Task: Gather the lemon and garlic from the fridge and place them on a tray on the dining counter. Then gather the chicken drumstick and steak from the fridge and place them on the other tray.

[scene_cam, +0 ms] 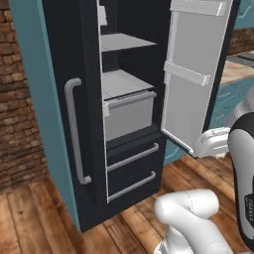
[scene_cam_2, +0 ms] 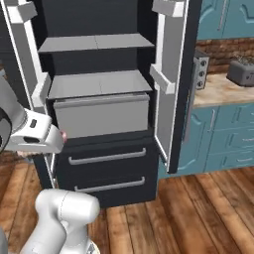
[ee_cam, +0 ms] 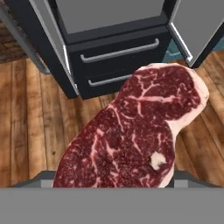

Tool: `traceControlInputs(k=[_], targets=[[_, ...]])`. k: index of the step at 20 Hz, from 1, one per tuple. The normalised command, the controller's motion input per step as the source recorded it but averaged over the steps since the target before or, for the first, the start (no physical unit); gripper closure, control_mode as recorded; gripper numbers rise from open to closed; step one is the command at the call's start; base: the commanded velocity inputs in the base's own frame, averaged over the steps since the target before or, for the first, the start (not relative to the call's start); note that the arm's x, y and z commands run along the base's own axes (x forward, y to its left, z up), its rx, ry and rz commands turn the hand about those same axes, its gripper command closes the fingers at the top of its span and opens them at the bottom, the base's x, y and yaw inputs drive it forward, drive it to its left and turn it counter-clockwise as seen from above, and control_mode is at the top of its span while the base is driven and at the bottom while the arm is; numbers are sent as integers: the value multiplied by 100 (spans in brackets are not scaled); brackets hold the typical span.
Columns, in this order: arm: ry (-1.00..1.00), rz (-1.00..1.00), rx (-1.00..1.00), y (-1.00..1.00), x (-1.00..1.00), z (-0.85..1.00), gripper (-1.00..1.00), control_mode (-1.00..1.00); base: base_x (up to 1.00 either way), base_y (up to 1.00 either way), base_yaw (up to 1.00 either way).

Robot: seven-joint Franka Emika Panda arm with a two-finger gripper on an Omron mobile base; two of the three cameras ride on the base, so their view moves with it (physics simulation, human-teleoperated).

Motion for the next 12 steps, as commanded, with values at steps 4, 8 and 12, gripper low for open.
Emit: traceControlInputs(k=[4,8,12], targets=[[0,0,0,0,0,0,100,100,-100,7,-36],[0,0,0,0,0,0,100,100,-100,0,-30],[0,0,0,0,0,0,100,100,-100,0,-30]])
